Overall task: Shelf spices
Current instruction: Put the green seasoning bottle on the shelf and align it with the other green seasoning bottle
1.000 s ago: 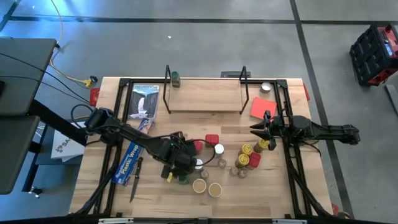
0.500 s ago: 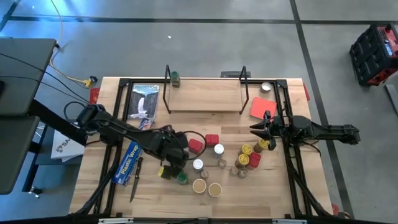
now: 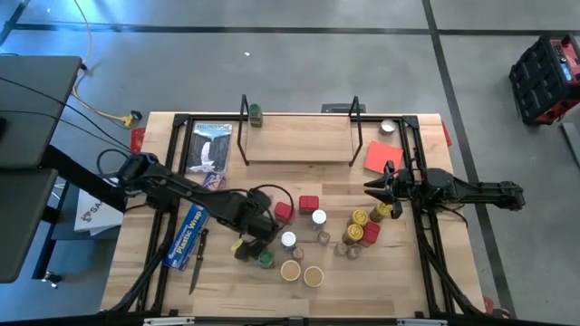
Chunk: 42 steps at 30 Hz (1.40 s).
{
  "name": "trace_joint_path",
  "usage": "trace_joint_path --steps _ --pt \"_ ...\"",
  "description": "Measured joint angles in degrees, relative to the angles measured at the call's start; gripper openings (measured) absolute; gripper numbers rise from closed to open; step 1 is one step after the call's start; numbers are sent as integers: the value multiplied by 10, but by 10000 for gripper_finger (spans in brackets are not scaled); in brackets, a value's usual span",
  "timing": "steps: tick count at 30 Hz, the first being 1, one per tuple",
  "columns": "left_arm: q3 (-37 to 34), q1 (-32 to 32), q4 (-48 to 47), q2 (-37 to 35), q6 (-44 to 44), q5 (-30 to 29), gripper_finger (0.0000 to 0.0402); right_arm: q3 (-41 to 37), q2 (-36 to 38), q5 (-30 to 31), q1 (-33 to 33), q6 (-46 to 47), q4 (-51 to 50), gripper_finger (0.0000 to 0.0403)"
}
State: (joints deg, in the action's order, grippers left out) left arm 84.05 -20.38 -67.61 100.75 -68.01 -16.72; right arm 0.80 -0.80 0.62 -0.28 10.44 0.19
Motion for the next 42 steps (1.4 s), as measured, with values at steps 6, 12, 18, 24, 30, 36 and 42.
trace_joint_path --steps 6,12,18,24,30,36,42 --pt "2 8 -20 17 -51 11 317 0 0 0 0 0 0 103" --pt "4 17 -1 29 -56 22 317 0 0 0 0 0 0 103" --pt "3 27 12 30 -22 28 317 0 0 0 0 0 0 103" --pt "0 32 6 32 20 30 317 0 0 0 0 0 0 103" --pt "0 29 8 33 33 29 317 0 0 0 0 0 0 103" --pt "0 29 9 32 42 26 317 0 0 0 0 0 0 103" --pt "5 13 17 31 69 9 317 0 0 0 0 0 0 103"
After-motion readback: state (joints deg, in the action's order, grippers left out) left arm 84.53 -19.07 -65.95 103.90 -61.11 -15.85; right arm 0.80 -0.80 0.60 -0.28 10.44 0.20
